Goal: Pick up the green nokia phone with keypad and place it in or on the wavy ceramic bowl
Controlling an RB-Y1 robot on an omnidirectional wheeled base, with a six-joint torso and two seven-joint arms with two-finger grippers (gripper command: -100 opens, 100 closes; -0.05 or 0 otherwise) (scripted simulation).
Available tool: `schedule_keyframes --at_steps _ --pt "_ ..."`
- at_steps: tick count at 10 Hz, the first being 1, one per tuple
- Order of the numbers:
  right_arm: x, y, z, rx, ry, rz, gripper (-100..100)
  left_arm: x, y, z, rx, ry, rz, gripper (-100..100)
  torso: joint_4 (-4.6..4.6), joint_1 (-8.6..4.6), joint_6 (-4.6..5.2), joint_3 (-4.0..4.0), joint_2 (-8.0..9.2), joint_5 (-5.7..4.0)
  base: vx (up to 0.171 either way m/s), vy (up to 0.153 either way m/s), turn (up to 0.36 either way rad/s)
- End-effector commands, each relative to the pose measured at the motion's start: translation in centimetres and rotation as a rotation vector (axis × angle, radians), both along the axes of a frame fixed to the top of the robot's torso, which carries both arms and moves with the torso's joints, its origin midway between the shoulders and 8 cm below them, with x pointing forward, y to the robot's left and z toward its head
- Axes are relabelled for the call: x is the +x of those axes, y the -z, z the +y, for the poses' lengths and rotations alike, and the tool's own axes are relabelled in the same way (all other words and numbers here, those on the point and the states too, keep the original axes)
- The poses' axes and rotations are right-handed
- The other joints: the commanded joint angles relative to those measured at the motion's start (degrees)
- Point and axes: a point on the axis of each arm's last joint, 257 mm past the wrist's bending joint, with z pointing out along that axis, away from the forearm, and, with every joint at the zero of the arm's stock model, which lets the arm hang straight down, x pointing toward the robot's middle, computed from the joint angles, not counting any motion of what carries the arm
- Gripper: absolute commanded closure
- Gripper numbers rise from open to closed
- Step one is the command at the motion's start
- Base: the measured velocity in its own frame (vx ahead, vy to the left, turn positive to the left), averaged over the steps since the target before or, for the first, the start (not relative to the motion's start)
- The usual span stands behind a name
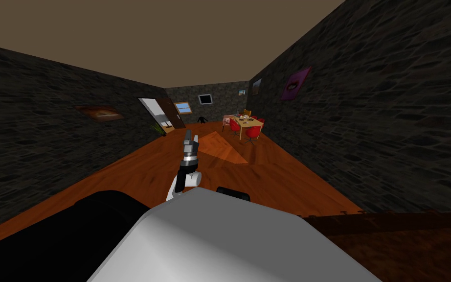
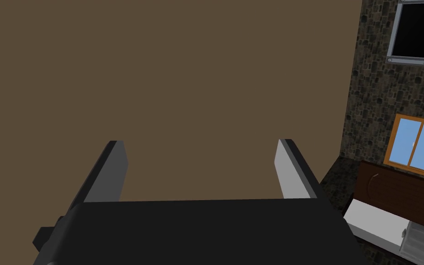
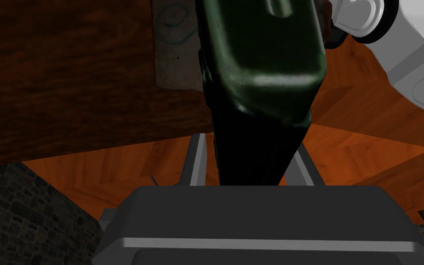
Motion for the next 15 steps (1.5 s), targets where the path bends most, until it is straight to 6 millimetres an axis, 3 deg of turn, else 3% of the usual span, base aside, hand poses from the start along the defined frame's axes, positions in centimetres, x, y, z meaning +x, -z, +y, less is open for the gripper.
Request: schedule_keyframes --at_steps 1,2,3,7,8,9,13,14,15 --pt "-1.2 -0.5 0.2 0.003 0.015 0.034 100 0.0 0.0 0.0 0.0 0.0 0.0 0 0.0 0.0 0.0 0.0 0.0 0.0 0.003 0.017 0.011" --pt "-0.7 -0.1 0.1 0.003 0.008 0.02 100 0.0 0.0 0.0 0.0 0.0 0.0 0 0.0 -0.04 0.03 0.01 0.01 -0.01 0.001 0.008 -0.006" --pt "-0.9 -0.1 0.1 0.004 0.009 0.023 -100 0.0 0.0 0.0 0.0 0.0 0.0 0 0.0 -0.07 0.0 0.0 0.0 0.0 0.0 0.0 0.0" --pt "-0.9 -0.1 0.1 0.004 0.009 0.023 -100 0.0 0.0 0.0 0.0 0.0 0.0 0 -0.01 -0.1 0.0 -0.01 -0.02 0.0 0.0 0.0 0.0" --pt "-0.9 -0.1 0.1 0.004 0.009 0.023 0 0.0 0.0 0.0 0.0 0.0 0.0 0 -0.01 -0.1 0.0 -0.01 -0.02 0.0 0.0 0.0 0.0" --pt "-0.6 -1.0 0.5 0.015 0.004 0.015 -100 0.0 0.0 0.0 0.0 0.0 0.0 0 -0.01 -0.1 0.0 -0.01 -0.02 0.0 -0.012 -0.041 -0.037" --pt "-0.1 -2.9 1.4 0.037 -0.007 0.002 -100 0.0 0.0 0.0 0.0 0.0 0.0 0 0.01 -0.31 0.0 0.03 0.06 -0.06 -0.019 -0.06 -0.022" --pt "-0.2 -2.6 1.2 0.03 -0.004 0.004 -100 0.0 0.0 0.0 0.0 0.0 0.0 0 0.01 -0.32 0.0 0.04 0.07 -0.05 -0.01 -0.028 -0.002" --pt "-0.2 -2.6 1.3 0.033 -0.005 0.004 0 0.0 0.0 0.0 0.0 0.0 0.0 0 0.01 -0.23 -0.01 0.02 0.04 -0.05 0.0 0.0 0.0"
